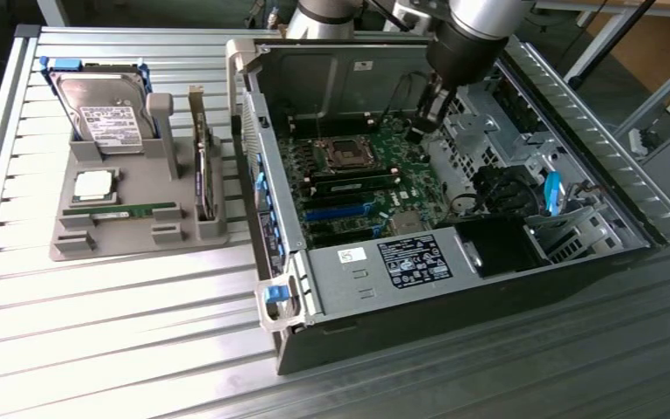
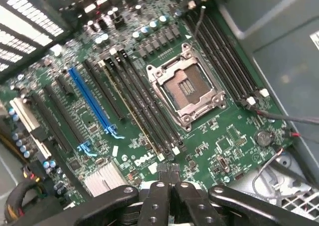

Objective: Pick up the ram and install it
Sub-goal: 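Press down the ram until it locks into place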

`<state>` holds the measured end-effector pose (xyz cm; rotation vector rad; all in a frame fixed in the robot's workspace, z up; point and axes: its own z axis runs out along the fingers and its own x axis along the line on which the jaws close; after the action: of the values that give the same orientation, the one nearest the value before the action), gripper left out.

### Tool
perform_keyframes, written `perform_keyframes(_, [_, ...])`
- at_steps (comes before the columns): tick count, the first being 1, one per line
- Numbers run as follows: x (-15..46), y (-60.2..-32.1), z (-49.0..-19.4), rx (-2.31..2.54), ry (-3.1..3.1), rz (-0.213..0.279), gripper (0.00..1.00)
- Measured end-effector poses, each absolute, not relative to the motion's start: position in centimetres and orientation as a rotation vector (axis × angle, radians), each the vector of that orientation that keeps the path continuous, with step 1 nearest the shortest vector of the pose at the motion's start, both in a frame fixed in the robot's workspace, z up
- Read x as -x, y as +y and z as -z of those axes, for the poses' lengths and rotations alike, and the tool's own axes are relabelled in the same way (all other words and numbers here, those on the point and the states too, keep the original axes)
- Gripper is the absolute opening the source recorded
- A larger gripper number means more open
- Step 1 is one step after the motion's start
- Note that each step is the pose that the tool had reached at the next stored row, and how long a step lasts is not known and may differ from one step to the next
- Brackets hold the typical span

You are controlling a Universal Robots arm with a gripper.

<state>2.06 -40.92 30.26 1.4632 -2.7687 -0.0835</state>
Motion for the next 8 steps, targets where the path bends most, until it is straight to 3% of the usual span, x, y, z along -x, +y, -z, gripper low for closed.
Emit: perform_keyframes(8, [-2.06,-40.92,-29.96,-1.14,-2.923,0.085,0.09])
